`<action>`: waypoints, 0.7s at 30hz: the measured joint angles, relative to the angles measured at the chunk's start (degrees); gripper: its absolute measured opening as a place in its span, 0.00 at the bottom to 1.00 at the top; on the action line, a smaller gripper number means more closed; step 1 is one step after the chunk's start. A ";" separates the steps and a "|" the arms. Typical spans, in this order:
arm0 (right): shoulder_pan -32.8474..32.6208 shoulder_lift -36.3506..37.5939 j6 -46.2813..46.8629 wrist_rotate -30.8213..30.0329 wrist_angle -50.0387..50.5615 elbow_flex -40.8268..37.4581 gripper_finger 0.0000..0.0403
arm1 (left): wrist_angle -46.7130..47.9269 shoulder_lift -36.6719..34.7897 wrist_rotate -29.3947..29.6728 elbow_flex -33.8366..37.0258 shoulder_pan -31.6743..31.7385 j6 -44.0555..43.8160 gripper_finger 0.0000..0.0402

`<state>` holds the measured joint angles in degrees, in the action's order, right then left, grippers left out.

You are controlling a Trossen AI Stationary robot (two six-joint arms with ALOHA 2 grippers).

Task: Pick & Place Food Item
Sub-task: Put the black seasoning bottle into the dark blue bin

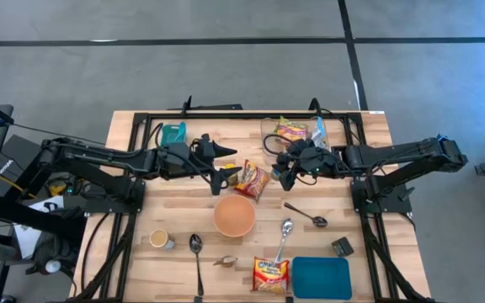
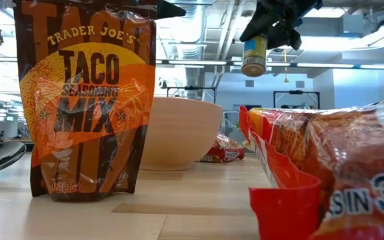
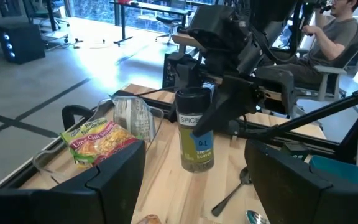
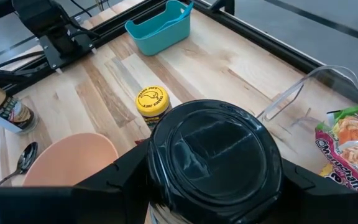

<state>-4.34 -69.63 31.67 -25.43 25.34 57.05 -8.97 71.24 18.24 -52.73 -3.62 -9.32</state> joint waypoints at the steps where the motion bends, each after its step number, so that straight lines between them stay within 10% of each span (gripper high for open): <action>1: 0.00 0.00 -0.01 0.00 -0.02 0.00 0.53 | 0.02 0.00 0.00 0.00 0.00 0.00 0.67; 21: -0.07 0.00 -3.55 0.21 1.24 -0.02 0.52 | 0.00 0.02 -0.02 0.00 0.00 0.04 0.67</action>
<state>-4.41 -69.63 28.11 -25.22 26.58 57.04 -8.97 71.26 18.22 -52.73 -3.62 -9.28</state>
